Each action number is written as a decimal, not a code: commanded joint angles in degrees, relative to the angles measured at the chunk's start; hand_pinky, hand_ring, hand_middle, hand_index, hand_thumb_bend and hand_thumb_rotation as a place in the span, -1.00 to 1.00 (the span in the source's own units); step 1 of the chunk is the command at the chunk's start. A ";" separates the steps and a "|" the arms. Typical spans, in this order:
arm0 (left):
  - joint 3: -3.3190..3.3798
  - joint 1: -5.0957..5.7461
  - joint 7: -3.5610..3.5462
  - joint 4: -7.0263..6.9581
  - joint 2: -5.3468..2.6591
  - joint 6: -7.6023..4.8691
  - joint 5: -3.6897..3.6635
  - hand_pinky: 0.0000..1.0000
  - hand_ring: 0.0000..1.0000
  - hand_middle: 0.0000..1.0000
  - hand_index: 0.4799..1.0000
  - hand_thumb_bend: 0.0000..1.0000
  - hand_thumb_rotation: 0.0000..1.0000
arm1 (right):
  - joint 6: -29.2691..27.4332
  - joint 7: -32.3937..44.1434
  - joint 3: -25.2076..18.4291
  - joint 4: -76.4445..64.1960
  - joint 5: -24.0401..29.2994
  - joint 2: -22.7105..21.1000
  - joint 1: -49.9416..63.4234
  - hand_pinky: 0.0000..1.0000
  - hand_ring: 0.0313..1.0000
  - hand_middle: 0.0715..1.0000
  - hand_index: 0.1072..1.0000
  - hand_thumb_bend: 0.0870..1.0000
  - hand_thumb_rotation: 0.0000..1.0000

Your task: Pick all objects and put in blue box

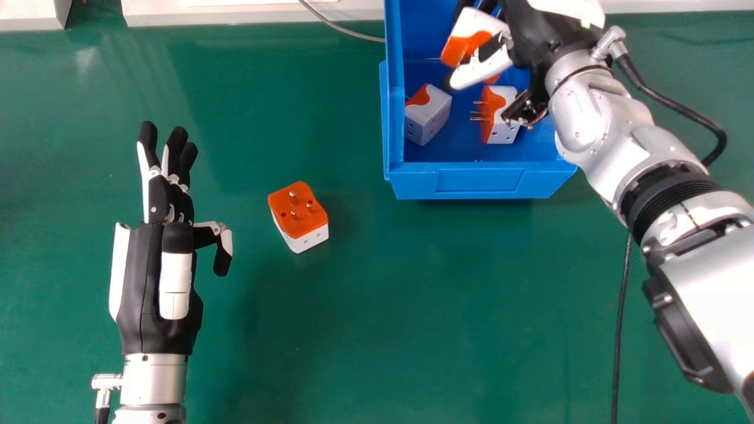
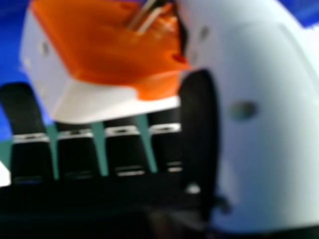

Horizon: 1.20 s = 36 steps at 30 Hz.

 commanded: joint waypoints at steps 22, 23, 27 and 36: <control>-0.60 -0.37 1.13 -0.79 0.81 -0.42 1.56 -1.00 1.00 1.00 1.00 1.00 0.91 | -0.86 7.56 3.09 -0.98 -1.86 -2.51 -2.91 0.48 0.78 0.92 0.89 0.97 -0.33; -0.58 -0.34 1.04 -0.74 0.84 -0.45 1.48 -1.00 1.00 1.00 1.00 1.00 0.90 | -1.68 6.84 2.80 -1.14 -1.57 -2.75 -2.63 0.49 0.80 0.93 0.91 0.98 -0.30; -0.69 0.27 0.75 -1.73 0.44 -0.71 0.98 -1.00 1.00 1.00 1.00 1.00 0.90 | -9.30 -2.62 1.10 -2.77 -0.43 -3.86 1.09 0.53 0.82 0.94 0.93 0.99 -0.20; -1.18 1.04 0.20 -2.20 -0.02 -0.95 0.09 -1.00 1.00 1.00 1.00 1.00 0.89 | -38.65 -13.15 -3.68 -13.14 5.09 -7.38 17.51 0.32 0.61 0.69 0.69 1.00 -0.31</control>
